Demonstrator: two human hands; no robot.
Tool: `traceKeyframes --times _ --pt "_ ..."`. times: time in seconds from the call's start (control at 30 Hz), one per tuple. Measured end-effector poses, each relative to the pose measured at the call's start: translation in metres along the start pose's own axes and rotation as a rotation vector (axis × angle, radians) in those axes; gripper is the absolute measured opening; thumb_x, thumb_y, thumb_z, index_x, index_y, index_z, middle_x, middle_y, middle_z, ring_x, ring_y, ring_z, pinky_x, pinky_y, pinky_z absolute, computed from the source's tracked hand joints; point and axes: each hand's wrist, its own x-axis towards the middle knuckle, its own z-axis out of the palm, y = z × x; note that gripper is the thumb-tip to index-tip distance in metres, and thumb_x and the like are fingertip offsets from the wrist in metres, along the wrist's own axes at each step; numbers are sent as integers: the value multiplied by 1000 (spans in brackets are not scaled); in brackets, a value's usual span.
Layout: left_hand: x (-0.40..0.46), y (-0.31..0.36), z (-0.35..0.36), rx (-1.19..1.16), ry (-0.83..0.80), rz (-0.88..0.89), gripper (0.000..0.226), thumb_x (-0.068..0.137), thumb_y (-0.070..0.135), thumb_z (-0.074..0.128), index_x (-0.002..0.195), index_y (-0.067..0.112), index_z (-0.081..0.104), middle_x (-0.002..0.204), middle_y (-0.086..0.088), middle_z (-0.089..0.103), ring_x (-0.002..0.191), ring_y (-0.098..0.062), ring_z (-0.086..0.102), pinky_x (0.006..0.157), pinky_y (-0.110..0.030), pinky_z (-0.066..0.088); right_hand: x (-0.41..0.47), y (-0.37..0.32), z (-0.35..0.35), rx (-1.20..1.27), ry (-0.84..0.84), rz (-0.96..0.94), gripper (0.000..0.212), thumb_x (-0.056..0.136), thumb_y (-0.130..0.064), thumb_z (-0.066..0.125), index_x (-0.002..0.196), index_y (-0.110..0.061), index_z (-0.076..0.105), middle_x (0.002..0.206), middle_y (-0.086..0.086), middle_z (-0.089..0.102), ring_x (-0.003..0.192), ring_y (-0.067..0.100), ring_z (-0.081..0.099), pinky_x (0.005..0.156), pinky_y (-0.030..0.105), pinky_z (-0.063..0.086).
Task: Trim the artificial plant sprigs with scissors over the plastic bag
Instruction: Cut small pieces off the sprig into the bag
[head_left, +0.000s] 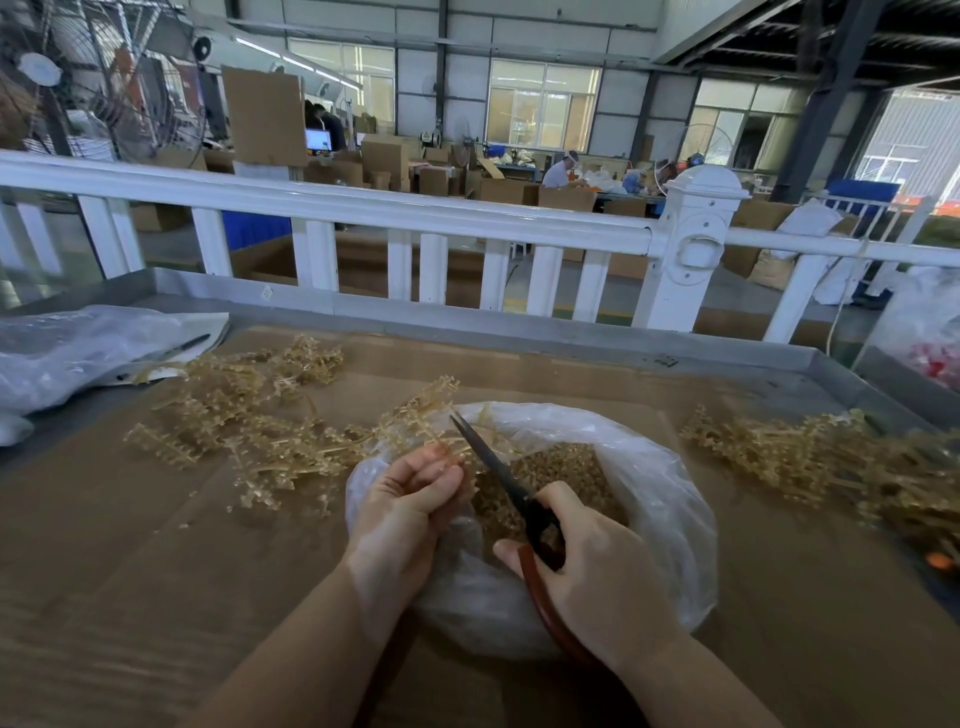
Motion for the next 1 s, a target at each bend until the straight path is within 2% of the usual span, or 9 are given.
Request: traceKeyframes --times 0.07,0.17,0.3,0.47,0.57,0.63,0.77,1.0 --pt "1 0 -1 17 -12 -11 22 81 -14 52 94 2 59 86 -13 63 69 -16 70 64 -24 59 -2 1 3 -22 -24 -16 43 75 -71 43 94 -33 48 73 -15 54 69 1 53 60 7 36" --pt "3 0 -4 51 -30 -34 19 86 -12 48 94 1 58 88 -15 59 78 -22 65 73 -28 56 -4 2 5 -53 -55 -35 45 76 -71 41 100 -32 47 81 -13 54 77 5 53 66 14 39" --pt "2 0 -5 53 -32 -35 20 87 -13 45 88 3 56 80 -13 54 78 -24 60 66 -26 57 -3 3 5 -87 -81 -44 51 77 -74 32 105 -33 44 87 -12 54 83 8 54 73 21 44" --pt "0 -1 -5 98 -48 -10 22 86 -16 45 84 3 56 62 -6 55 64 -16 64 61 -25 59 -4 3 6 -81 -72 -42 45 82 -67 47 107 -30 48 86 -11 56 82 9 56 70 22 46" --pt "0 -1 -5 85 -69 -20 22 85 -18 45 90 1 54 82 -16 54 77 -23 62 66 -27 59 -3 3 7 -96 -64 -56 44 82 -65 50 103 -27 50 82 -10 57 76 10 58 64 20 43" --pt "-1 -1 -4 90 -83 -21 23 84 -19 44 90 0 55 86 -18 55 76 -23 64 66 -26 59 -1 3 7 -99 -56 -66 41 82 -65 51 99 -28 50 77 -11 57 70 9 58 60 17 40" --pt "-3 0 -3 103 -96 -18 24 84 -20 44 83 2 54 75 -13 55 67 -19 62 63 -24 58 0 5 6 -84 -65 -78 40 82 -66 49 97 -29 48 74 -12 57 66 8 58 58 21 47" --pt "-5 1 -3 128 -126 0 29 84 -19 45 72 6 51 55 -3 60 57 -12 66 62 -23 57 1 6 6 -80 -96 -74 41 84 -65 50 100 -28 46 77 -9 59 68 9 59 61 23 50"
